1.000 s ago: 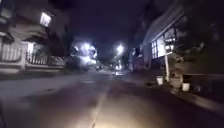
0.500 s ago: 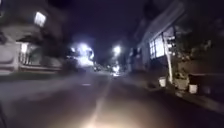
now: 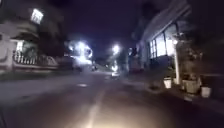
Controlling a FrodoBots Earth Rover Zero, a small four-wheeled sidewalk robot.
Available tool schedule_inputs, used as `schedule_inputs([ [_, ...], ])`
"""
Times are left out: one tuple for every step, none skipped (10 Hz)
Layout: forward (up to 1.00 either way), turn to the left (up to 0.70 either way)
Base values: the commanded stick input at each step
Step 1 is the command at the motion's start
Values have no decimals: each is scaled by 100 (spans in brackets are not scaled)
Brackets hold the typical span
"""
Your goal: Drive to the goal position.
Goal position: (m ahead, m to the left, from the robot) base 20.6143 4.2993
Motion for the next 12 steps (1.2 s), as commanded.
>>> schedule_inputs([
  [70, 0],
  [70, 0],
  [70, 0],
  [70, 0],
  [70, 0],
  [70, 0],
  [70, 0],
  [70, 0],
  [70, 0],
  [70, 0],
  [70, 0],
  [70, -14],
])
